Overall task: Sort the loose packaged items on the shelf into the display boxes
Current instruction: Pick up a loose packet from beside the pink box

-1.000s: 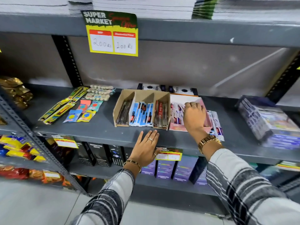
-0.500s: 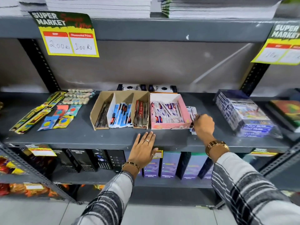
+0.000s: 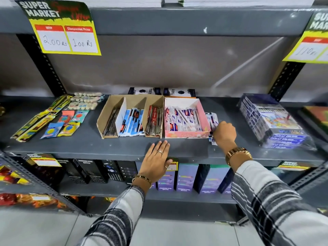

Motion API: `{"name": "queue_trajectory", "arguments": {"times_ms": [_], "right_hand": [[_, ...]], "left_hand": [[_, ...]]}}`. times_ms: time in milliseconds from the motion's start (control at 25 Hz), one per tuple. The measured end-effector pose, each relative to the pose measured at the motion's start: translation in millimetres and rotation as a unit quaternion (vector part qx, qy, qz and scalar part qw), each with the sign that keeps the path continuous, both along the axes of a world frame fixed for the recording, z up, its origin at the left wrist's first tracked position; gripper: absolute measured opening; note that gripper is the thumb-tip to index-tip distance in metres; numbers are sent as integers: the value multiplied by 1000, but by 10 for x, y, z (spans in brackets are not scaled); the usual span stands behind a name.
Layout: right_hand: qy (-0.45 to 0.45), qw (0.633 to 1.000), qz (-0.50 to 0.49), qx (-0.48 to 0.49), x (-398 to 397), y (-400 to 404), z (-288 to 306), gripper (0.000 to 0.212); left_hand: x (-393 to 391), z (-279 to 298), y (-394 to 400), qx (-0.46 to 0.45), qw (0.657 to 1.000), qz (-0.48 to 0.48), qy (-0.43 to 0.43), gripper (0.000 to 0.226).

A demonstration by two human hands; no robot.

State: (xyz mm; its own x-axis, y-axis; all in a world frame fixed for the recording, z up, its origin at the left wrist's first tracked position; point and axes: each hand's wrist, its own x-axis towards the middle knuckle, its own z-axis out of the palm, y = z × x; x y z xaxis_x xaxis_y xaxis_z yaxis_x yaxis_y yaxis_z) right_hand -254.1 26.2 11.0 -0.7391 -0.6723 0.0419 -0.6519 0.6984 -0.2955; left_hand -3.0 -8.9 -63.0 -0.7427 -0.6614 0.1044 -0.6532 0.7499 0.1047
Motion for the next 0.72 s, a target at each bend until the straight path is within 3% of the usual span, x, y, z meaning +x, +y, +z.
{"name": "queue_trajectory", "arguments": {"times_ms": [280,440,560,720], "right_hand": [[85,995,47,37,31,28,20,24],[-14,995,-33,-95,-59,74,36,21],[-109,965,-109,-211,-88,78,92,24],[-221,918,-148,-293,-60,3,202,29]], "left_hand": [[1,16,1,5,1000,2,-10,60],[-2,50,-1,8,1000,1,-29,60],[-7,87,9,12,999,1,-41,60],[-19,142,26,15,998,6,-62,60]]}}
